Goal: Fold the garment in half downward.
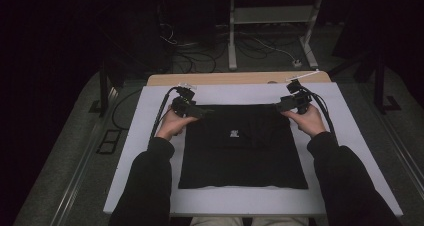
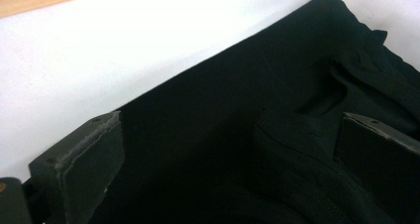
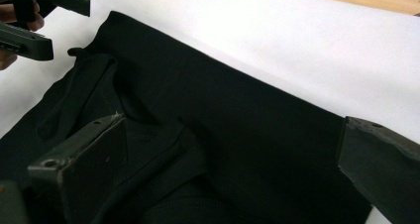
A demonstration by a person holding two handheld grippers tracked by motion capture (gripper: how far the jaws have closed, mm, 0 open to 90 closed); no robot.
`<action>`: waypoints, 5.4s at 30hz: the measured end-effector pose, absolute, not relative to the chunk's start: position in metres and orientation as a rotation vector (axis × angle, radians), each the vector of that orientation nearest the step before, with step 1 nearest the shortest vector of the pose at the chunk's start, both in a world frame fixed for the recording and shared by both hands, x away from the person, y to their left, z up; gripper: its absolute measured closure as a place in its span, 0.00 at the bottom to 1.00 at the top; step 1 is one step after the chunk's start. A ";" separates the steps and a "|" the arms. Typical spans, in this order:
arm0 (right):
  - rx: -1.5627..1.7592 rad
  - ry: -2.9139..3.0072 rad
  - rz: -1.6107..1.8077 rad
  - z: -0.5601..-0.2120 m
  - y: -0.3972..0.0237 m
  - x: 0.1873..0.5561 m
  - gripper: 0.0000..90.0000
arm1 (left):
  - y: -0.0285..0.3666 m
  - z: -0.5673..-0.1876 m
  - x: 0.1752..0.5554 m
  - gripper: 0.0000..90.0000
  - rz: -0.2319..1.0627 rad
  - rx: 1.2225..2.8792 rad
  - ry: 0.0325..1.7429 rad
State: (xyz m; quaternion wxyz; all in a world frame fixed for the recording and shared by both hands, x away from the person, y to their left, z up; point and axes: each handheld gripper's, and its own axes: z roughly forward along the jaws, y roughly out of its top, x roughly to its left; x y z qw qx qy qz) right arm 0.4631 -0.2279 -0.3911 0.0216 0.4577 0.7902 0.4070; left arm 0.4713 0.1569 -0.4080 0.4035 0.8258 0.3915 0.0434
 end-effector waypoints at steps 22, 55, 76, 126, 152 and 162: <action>1.412 2.509 1.279 -0.411 -0.209 0.465 0.08 | 0.150 -0.421 0.475 0.15 -0.010 2.069 0.970; 1.419 2.641 1.277 -0.437 -0.198 0.468 0.72 | 0.152 -0.431 0.479 0.74 -0.189 2.007 0.925; 1.399 2.615 1.345 -0.423 -0.212 0.462 0.94 | 0.155 -0.418 0.475 0.98 -0.152 1.978 0.899; 1.244 2.678 1.555 -0.401 -0.232 0.376 0.95 | 0.181 -0.401 0.370 0.98 -0.168 1.889 0.837; 1.190 2.893 1.532 -0.419 -0.227 0.330 0.95 | 0.177 -0.419 0.317 0.98 -0.296 2.014 0.787; 1.168 3.007 1.477 -0.426 -0.222 0.312 0.95 | 0.171 -0.422 0.303 0.98 -0.318 2.083 0.745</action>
